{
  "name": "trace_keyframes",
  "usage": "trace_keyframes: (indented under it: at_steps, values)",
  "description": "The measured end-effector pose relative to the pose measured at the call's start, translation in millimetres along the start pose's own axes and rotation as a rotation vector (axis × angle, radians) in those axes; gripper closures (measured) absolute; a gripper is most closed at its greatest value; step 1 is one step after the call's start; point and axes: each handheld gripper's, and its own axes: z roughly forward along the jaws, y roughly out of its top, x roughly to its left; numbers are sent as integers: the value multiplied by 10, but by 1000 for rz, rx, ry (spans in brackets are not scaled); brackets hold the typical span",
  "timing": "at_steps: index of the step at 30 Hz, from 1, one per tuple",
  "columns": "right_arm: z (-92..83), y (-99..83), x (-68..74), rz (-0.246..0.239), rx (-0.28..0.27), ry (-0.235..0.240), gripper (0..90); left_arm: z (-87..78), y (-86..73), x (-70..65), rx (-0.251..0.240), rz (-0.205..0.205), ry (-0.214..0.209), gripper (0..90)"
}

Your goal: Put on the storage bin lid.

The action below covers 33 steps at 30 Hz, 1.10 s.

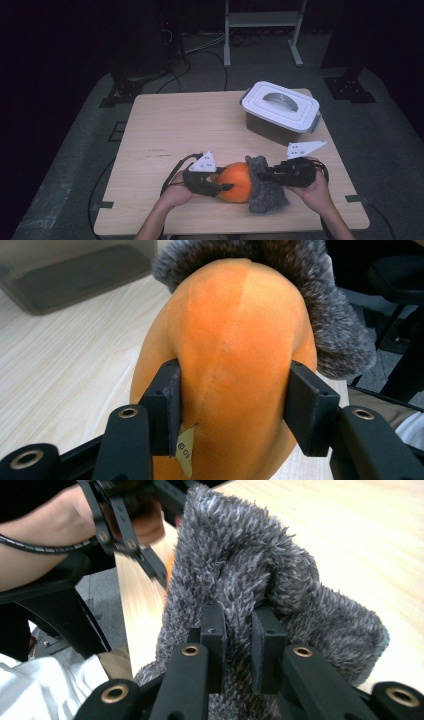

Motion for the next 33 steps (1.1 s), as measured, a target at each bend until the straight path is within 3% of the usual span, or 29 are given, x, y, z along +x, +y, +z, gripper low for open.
trace_keyframes:
  at_steps: [5,8,11,14,16,20,26,29,33]
  values:
    - [71,-88,-91,37,30,15,783,29,-42,32,-3,-4,-25,347]
    - [62,-148,-147,54,45,5,783,52,-56,57,-7,-10,-13,245]
    - [47,-193,-196,70,54,-4,783,89,-118,115,2,-41,-19,173]
    - [41,-238,-254,91,58,-5,783,117,-167,138,-26,-58,-42,238]
    - [28,-261,-285,97,67,-9,781,113,-169,129,-33,-50,-37,335]
    - [-29,-284,-323,97,110,-61,778,87,-162,112,-26,-32,-28,386]
    - [-75,-102,-163,51,12,-18,782,89,-119,92,-17,-21,-9,427]
    - [-30,-77,-126,39,16,-8,784,68,-130,98,-19,-18,0,434]
    - [-10,-170,-201,70,30,-6,785,39,-107,107,-36,-22,14,450]
